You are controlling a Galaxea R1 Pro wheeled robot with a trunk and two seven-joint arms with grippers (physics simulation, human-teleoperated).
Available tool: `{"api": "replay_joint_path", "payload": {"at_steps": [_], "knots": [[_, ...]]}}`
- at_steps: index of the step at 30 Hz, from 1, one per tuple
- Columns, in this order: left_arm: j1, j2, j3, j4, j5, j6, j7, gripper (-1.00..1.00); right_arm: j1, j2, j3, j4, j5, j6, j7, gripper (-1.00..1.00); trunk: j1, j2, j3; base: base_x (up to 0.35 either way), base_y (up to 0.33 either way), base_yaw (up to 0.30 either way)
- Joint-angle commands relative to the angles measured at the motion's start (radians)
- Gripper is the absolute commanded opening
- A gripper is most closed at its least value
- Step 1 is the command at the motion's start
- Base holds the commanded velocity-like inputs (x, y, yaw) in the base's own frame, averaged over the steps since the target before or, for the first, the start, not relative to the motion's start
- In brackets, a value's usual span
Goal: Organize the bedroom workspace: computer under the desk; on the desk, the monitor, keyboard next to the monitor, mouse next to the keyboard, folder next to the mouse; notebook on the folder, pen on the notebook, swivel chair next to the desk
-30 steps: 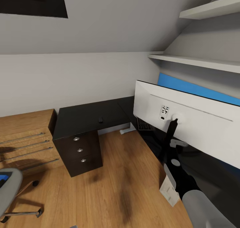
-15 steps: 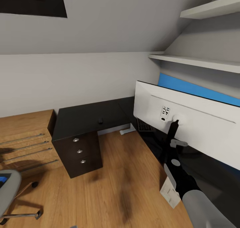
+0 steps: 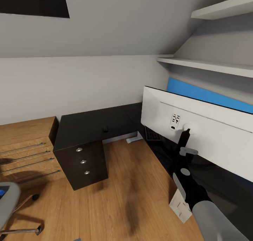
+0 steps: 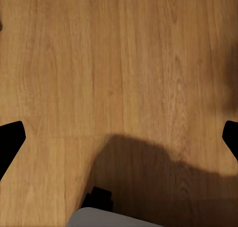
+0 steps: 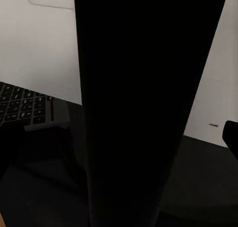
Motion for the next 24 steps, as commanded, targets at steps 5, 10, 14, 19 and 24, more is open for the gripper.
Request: {"api": "replay_joint_path", "payload": {"at_steps": [5,10,14,19,24], "knots": [[-0.001,0.000,-0.003,0.000,0.004,-0.003,0.003,1.00,-0.001,0.000,0.001,0.001,-0.004,-0.005,-0.002,1.00,0.000,-0.001,-0.001,0.005,0.000,0.000],[-0.001,0.000,-0.003,0.000,0.004,-0.003,0.003,1.00,-0.001,0.000,0.001,0.001,-0.004,-0.006,-0.002,1.00,0.000,-0.001,-0.001,0.001,0.000,0.000],[-0.001,0.000,-0.003,0.000,0.004,-0.003,0.003,1.00,-0.001,0.000,0.001,0.001,-0.004,-0.006,-0.001,1.00,0.000,-0.001,-0.001,0.000,0.000,0.000],[-0.001,0.000,-0.003,0.000,0.004,-0.003,0.003,1.00,-0.001,0.000,0.001,0.001,-0.004,-0.006,-0.001,1.00,0.000,-0.001,-0.001,0.000,0.000,0.000],[-0.001,0.000,-0.003,0.000,0.004,-0.003,0.003,1.00,-0.001,0.000,0.001,0.001,-0.003,-0.006,-0.001,1.00,0.000,-0.001,-0.001,0.000,0.000,0.000]]}}
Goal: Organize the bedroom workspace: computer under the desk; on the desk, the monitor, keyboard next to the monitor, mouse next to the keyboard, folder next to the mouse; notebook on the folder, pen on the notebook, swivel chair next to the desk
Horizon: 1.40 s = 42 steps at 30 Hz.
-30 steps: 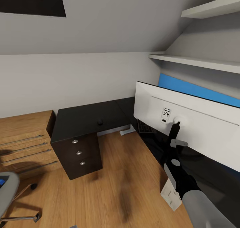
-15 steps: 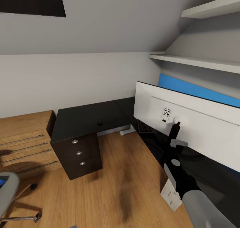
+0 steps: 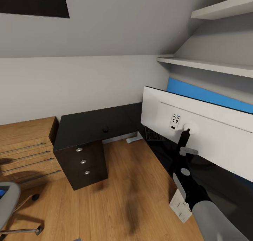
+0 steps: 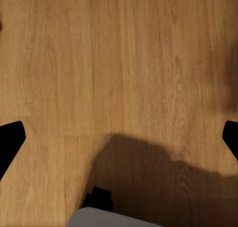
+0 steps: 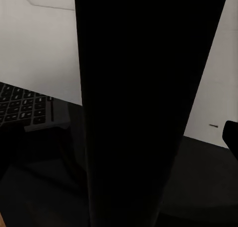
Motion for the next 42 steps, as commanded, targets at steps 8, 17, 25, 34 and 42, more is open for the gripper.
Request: {"api": "replay_joint_path", "payload": {"at_steps": [8,17,25,34,42], "knots": [[-0.001,0.000,-0.003,0.000,0.004,-0.003,0.003,1.00,-0.001,0.000,0.001,0.001,-0.003,-0.005,-0.002,1.00,0.000,-0.001,-0.001,0.007,0.000,0.000],[-0.001,0.000,-0.003,0.000,0.004,-0.003,0.003,1.00,-0.001,-0.001,0.001,0.001,-0.003,-0.004,-0.001,1.00,0.000,-0.001,-0.001,0.049,0.000,0.000],[-0.001,0.000,-0.003,0.000,0.004,-0.003,0.003,1.00,-0.001,-0.003,0.001,0.001,-0.003,-0.004,-0.001,1.00,0.000,-0.001,-0.001,0.007,0.000,0.000],[-0.001,0.000,-0.003,0.000,0.004,-0.003,0.003,1.00,-0.001,-0.005,0.001,0.001,-0.002,-0.004,-0.001,1.00,0.000,-0.001,-0.001,0.000,0.000,0.000],[-0.001,0.000,-0.004,0.001,0.004,-0.003,0.003,1.00,-0.001,-0.006,0.000,-0.001,-0.003,-0.004,-0.003,-1.00,0.000,-0.001,-0.001,0.000,0.000,0.000]]}}
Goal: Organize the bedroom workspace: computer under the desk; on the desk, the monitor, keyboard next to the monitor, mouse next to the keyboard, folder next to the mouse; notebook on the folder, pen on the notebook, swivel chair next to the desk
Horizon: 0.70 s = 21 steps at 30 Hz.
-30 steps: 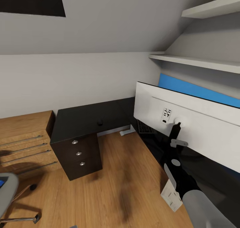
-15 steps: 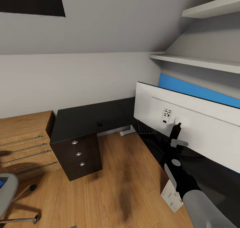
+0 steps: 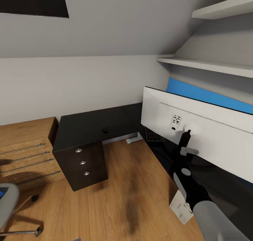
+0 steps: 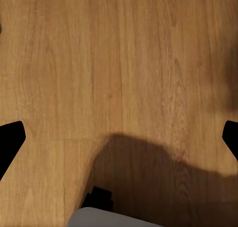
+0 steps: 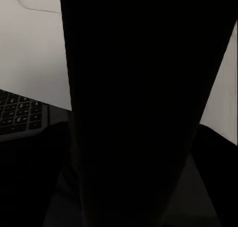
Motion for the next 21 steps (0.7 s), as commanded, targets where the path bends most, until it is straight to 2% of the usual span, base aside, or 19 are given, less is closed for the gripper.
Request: {"api": "replay_joint_path", "payload": {"at_steps": [1,21], "knots": [[-0.001,0.000,-0.003,0.001,0.004,-0.003,0.003,1.00,-0.001,0.000,0.002,0.000,-0.003,-0.004,0.000,-1.00,0.000,-0.001,-0.001,0.000,0.000,0.000],[-0.001,0.000,-0.003,0.002,0.004,-0.003,0.003,1.00,0.000,-0.002,0.000,-0.001,-0.003,-0.006,0.003,-1.00,0.000,-0.001,-0.001,0.000,0.000,0.000]]}}
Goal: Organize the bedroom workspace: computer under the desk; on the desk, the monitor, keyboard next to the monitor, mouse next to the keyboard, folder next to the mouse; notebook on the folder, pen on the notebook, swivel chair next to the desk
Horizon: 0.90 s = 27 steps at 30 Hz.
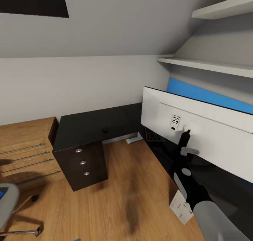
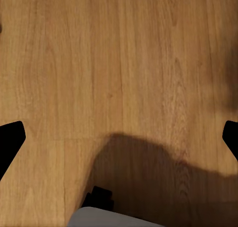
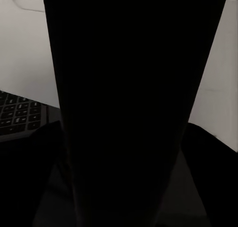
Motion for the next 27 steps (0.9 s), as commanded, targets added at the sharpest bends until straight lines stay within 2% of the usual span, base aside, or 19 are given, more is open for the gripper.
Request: {"api": "replay_joint_path", "payload": {"at_steps": [1,27], "knots": [[-0.001,0.000,-0.003,0.001,0.004,-0.003,0.003,1.00,-0.001,0.000,0.003,0.000,-0.002,-0.004,0.000,-1.00,0.000,-0.001,-0.001,0.000,0.000,0.000],[-0.001,0.000,-0.003,0.001,0.004,-0.003,0.006,1.00,0.000,0.000,0.003,0.000,0.000,-0.004,-0.006,-1.00,0.000,-0.001,-0.001,-0.051,-0.058,0.000]]}}
